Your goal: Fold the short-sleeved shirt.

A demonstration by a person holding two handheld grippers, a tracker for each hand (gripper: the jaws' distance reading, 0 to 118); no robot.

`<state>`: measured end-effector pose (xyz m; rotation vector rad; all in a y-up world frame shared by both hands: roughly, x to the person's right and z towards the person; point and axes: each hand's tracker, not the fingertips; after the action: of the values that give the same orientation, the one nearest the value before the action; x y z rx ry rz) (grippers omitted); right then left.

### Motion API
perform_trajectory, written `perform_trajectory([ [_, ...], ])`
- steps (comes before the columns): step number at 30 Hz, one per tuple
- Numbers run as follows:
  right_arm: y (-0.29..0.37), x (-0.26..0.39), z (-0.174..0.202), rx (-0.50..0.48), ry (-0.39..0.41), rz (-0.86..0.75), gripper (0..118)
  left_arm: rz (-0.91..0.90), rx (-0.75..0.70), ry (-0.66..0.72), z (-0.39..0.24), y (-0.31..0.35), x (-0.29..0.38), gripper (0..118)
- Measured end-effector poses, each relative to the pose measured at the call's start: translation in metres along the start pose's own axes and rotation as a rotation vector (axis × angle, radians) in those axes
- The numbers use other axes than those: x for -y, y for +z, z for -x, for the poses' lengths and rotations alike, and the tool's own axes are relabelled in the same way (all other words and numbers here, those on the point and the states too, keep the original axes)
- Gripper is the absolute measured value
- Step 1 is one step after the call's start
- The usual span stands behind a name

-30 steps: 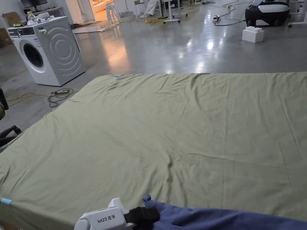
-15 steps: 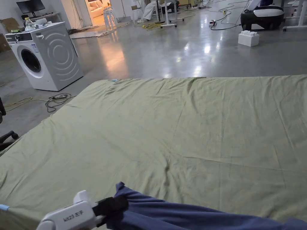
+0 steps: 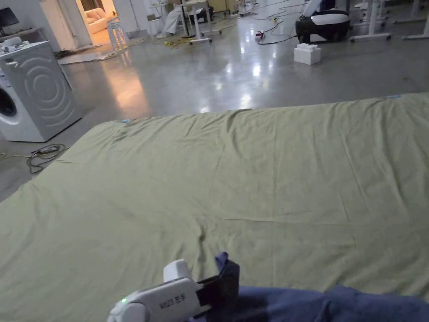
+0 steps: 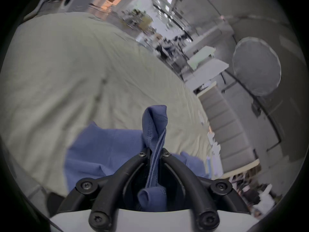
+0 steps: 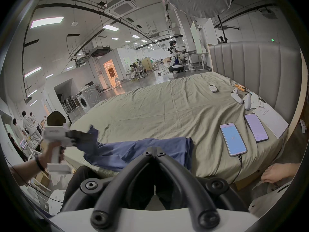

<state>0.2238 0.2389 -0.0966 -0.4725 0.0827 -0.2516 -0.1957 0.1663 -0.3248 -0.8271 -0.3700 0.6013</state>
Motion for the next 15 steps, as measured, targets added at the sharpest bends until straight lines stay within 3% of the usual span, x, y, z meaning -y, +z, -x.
perform_trajectory([
  [3, 0.014, 0.008, -0.003, -0.004, -0.028, 0.008, 0, 0.036, -0.104, -0.160, -0.035, -0.043, 0.030, 9],
  [7, 0.023, 0.021, -0.010, 0.045, -0.046, 0.027, 0, 0.131, -0.128, -0.257, -0.058, -0.077, 0.051, 10],
  [8, 0.023, 0.024, -0.013, 0.050, -0.058, 0.037, 0, 0.137, -0.150, -0.281, -0.060, -0.083, 0.053, 20],
  [11, 0.016, 0.033, -0.020, 0.061, -0.071, 0.062, 0, 0.114, -0.051, -0.231, -0.053, -0.071, 0.045, 91],
  [12, 0.016, 0.033, -0.020, 0.057, -0.075, 0.061, 0, 0.082, -0.015, -0.193, -0.052, -0.059, 0.040, 101],
  [15, 0.008, 0.033, -0.019, 0.005, -0.172, 0.047, 1, -0.045, 0.083, -0.118, -0.042, -0.018, 0.025, 103],
])
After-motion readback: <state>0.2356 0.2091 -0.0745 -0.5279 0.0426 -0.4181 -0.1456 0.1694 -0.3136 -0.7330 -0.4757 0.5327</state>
